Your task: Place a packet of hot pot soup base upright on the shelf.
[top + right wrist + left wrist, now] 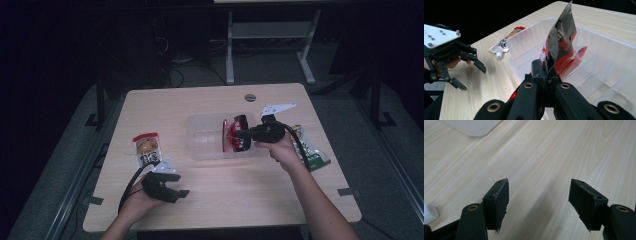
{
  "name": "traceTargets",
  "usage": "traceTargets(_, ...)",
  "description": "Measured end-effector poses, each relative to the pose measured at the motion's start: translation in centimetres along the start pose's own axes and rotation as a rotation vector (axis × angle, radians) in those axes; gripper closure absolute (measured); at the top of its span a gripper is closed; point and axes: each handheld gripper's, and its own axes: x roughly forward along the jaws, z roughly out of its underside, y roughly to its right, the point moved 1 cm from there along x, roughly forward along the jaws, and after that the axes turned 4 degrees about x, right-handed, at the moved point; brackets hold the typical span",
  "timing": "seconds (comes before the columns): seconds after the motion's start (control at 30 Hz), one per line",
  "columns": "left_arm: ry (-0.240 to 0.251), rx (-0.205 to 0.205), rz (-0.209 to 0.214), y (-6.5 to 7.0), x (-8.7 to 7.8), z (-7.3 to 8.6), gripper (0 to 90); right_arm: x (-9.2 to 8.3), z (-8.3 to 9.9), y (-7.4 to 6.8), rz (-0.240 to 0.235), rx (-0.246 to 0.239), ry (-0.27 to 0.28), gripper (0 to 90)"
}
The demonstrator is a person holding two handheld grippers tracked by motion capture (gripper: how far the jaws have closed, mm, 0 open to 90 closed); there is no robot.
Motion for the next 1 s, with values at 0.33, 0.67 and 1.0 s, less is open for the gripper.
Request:
traceTargets(0.33,0.003,-0.006,-0.001,0.1,0.2,0.0,32.4,0.9,0.2,0.0,0.026,-0.007,-0.016,89.5)
traceTargets(0.67,-0.008,0.005,0.000,0.1,0.2,0.0,32.6,1.5,0.2,-0.2,0.051,-0.019,-0.030,83.6)
traceTargets(1.0,-0.009,0.006,0.000,0.2,0.2,0.0,32.9,1.3,0.0,-0.5,0.056,-0.023,-0.023,75.4)
